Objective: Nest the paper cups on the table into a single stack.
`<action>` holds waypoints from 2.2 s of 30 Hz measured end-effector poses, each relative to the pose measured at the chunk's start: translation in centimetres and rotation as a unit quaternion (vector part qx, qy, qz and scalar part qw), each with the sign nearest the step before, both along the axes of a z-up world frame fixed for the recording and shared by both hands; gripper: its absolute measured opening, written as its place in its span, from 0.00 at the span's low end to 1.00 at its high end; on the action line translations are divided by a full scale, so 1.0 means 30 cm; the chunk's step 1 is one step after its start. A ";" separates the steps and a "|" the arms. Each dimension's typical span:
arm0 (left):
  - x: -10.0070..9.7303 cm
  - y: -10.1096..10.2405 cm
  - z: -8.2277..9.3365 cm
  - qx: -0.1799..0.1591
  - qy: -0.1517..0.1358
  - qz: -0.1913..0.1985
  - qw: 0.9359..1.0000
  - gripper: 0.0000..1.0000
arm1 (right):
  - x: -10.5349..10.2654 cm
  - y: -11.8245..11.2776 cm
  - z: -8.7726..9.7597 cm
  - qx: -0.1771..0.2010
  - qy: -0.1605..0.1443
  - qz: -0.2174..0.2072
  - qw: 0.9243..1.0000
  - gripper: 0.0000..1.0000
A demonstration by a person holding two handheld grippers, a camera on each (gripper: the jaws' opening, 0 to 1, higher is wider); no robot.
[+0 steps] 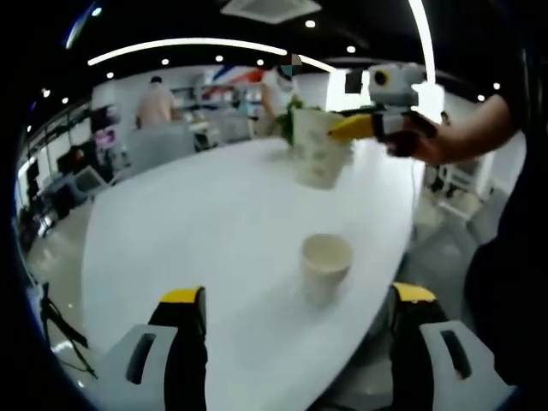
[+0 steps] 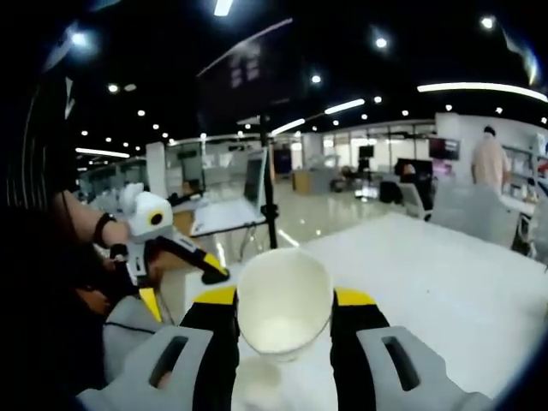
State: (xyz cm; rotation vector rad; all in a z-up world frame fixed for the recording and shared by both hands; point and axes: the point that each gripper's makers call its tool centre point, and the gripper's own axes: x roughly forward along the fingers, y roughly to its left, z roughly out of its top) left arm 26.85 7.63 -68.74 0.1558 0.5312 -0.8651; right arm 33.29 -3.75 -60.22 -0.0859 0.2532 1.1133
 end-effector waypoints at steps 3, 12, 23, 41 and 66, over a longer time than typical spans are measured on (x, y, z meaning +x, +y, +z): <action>0.005 0.005 0.001 -0.005 0.002 0.003 1.000 0.87 | -0.014 0.007 -0.004 0.000 0.003 0.004 1.000 0.38; 0.006 0.013 -0.013 -0.008 0.009 0.006 1.000 0.87 | -0.048 0.017 -0.052 0.000 0.019 0.011 1.000 0.38; -0.003 0.020 -0.030 -0.009 0.016 0.010 1.000 0.87 | -0.092 0.050 -0.157 -0.025 0.035 0.022 0.999 0.37; 0.000 0.038 -0.050 -0.009 0.027 0.011 1.000 0.86 | -0.103 0.078 -0.281 -0.051 0.048 0.024 0.997 0.37; 0.010 0.063 -0.093 -0.005 0.045 0.016 0.999 0.86 | -0.118 0.089 -0.401 -0.089 0.056 0.022 0.994 0.40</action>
